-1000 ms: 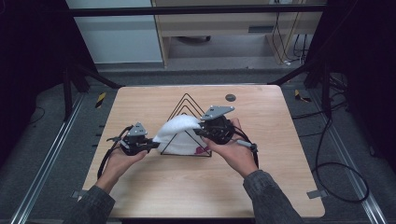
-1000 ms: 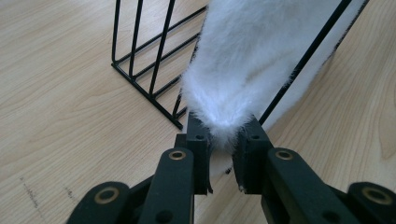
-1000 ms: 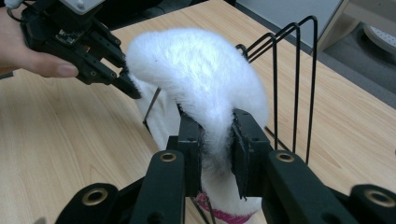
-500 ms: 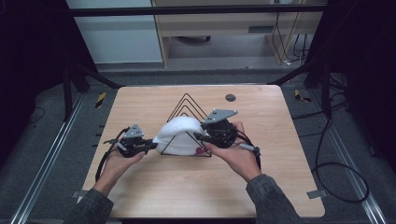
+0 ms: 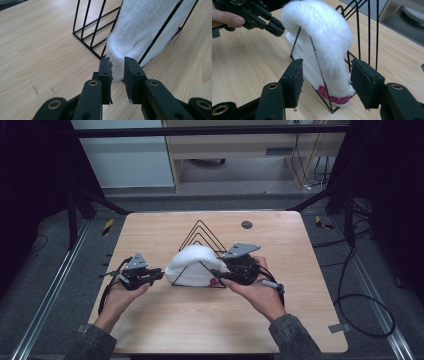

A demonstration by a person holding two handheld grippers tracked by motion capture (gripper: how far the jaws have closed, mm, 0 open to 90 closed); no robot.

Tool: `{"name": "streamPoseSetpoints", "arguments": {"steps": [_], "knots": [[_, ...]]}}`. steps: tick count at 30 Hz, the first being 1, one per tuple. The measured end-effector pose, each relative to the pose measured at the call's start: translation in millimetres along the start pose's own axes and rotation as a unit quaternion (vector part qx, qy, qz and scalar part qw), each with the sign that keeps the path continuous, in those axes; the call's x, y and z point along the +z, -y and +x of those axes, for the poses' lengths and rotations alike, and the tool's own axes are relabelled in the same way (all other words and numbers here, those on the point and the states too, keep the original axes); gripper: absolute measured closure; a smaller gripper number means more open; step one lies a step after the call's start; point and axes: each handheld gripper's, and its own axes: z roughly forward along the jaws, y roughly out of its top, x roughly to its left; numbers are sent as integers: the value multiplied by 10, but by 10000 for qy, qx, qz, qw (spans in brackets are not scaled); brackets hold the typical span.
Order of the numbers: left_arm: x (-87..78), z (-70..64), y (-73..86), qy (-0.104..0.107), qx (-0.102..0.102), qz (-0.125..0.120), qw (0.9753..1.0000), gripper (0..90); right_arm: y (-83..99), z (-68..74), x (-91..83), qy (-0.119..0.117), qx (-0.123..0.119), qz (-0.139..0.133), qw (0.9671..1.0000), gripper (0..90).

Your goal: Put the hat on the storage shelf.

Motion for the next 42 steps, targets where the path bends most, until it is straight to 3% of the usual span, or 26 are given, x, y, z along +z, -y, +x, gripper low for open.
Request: {"name": "streamPoseSetpoints", "arguments": {"steps": [6, 8, 10, 12, 14, 19, 26, 30, 34, 37, 42], "knots": [[-108, -46, 37, -120, 18, -22, 9999, 671, 105, 11, -108, 79, 23, 3, 10000, 395], [-150, -64, 49, -185, 13, 15, 9998, 579, 139, 6, -156, 110, 68, -15, 9999, 363], [-178, -66, 68, -302, -124, 90, 9994, 438, 172, 0, -195, 111, 163, -35, 9998, 327], [-199, -55, 94, -250, -201, 146, 9994, 290, 210, -4, -215, 134, 200, -24, 9997, 272], [-210, -51, 127, -219, -317, 137, 9992, 218, 235, -7, -229, 187, 221, 21, 9996, 248], [-210, -83, 243, -321, -340, 282, 9985, 86, 326, -45, -282, 396, 270, -38, 9988, 172], [-199, -50, 392, -586, -455, 447, 9962, 61, 461, -92, -384, 576, 240, -22, 9980, 79], [-212, -7, 456, -761, -468, 534, 9946, 61, 569, -80, -505, 543, 230, -98, 9982, 71], [-186, 18, 515, -812, -480, 580, 9938, 61, 776, -75, -623, 745, 160, 12, 9971, 80], [-171, 4, 559, -760, -369, 552, 9949, 61, 941, -103, -693, 838, 334, 14, 9959, 87], [-135, 44, 581, -835, -434, 583, 9939, 62, 1181, -243, -780, 1089, 561, 22, 9925, 102]]}}
